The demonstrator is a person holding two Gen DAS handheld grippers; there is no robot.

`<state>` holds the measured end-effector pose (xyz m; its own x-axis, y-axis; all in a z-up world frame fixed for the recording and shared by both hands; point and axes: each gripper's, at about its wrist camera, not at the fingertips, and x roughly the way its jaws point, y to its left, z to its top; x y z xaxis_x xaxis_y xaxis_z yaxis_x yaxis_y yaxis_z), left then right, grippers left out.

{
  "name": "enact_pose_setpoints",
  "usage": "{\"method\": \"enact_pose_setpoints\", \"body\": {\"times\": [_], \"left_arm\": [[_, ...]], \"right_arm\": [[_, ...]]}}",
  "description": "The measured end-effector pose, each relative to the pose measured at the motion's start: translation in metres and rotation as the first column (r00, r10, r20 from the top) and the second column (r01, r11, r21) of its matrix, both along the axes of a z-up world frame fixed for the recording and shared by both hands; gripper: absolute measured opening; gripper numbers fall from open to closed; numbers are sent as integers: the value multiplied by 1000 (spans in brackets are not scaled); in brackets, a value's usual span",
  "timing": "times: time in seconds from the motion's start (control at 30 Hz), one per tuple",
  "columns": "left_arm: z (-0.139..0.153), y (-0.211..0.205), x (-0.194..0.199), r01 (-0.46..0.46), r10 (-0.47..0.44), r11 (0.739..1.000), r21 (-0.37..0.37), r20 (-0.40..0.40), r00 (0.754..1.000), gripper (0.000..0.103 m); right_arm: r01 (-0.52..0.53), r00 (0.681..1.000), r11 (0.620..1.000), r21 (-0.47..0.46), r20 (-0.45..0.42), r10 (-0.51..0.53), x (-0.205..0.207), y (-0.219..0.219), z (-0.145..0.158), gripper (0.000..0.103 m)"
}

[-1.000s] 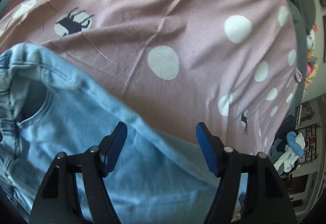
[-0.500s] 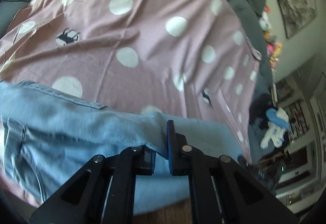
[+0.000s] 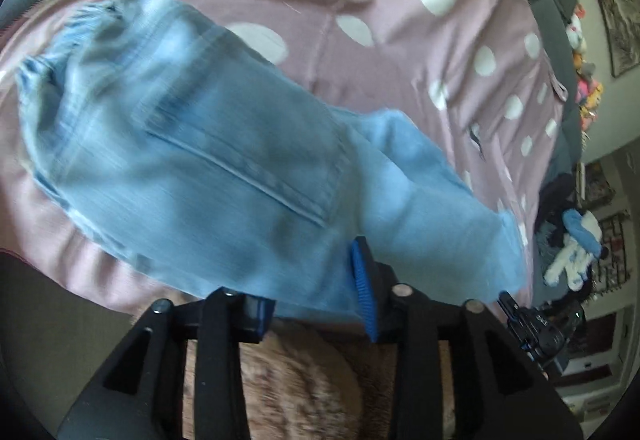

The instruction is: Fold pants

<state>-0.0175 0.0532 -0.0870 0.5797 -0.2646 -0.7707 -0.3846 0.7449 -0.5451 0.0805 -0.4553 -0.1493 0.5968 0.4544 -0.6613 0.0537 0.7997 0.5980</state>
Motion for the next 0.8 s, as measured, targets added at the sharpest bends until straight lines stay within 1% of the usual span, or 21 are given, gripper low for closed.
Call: {"method": "enact_pose_setpoints", "body": {"times": [0.13,0.2,0.23,0.27,0.3,0.33,0.4,0.43,0.47,0.5,0.57,0.6,0.63,0.67,0.7,0.73,0.8], "left_arm": [[-1,36,-7,-84,84,995,-53,7,996,40],[1,52,-11,-131,132,990,-43,15,991,43],[3,56,-14,-148,148,989,-27,19,989,45],[6,62,-16,-169,169,986,0,30,985,45],[7,66,-16,-175,174,985,11,33,984,45],[6,69,-15,-175,175,985,10,33,984,45],[5,73,-13,-167,167,986,7,33,985,45],[4,74,-13,-166,165,986,9,35,986,41],[3,75,-13,-164,163,986,11,41,986,32],[1,76,-13,-163,163,987,9,44,986,28],[-3,77,-12,-145,146,989,-20,38,989,14],[-4,76,-10,-138,138,990,-23,30,990,13],[-3,74,-6,-129,129,992,-10,22,991,12],[3,73,-1,-114,113,993,10,15,993,11],[10,73,5,-98,98,995,19,26,995,10],[23,74,13,-84,82,996,27,58,995,9],[51,78,25,-78,73,996,36,125,989,9]], "right_arm": [[47,999,999,20,-1,-47,7,-14,-1,2],[80,997,996,50,10,-81,11,-28,0,10],[101,995,993,56,10,-102,13,-34,0,20],[120,993,991,65,10,-121,16,-42,0,32],[136,990,987,81,12,-137,19,-49,0,36],[148,989,984,96,14,-150,23,-56,1,37],[155,987,981,117,22,-159,32,-66,5,37],[169,984,977,128,28,-174,36,-72,8,37],[180,981,973,144,43,-188,42,-78,12,37],[179,981,973,146,46,-187,47,-81,15,37],[184,981,975,125,45,-191,58,-83,20,36],[187,981,979,83,34,-190,62,-81,21,30],[190,981,981,33,26,-191,69,-78,23,8],[177,984,984,4,25,-177,78,-76,26,6],[155,987,988,-1,30,-155,88,-73,32,6],[134,990,991,14,39,-135,101,-70,40,6],[83,993,995,52,75,-86,126,-66,66,5]]}}
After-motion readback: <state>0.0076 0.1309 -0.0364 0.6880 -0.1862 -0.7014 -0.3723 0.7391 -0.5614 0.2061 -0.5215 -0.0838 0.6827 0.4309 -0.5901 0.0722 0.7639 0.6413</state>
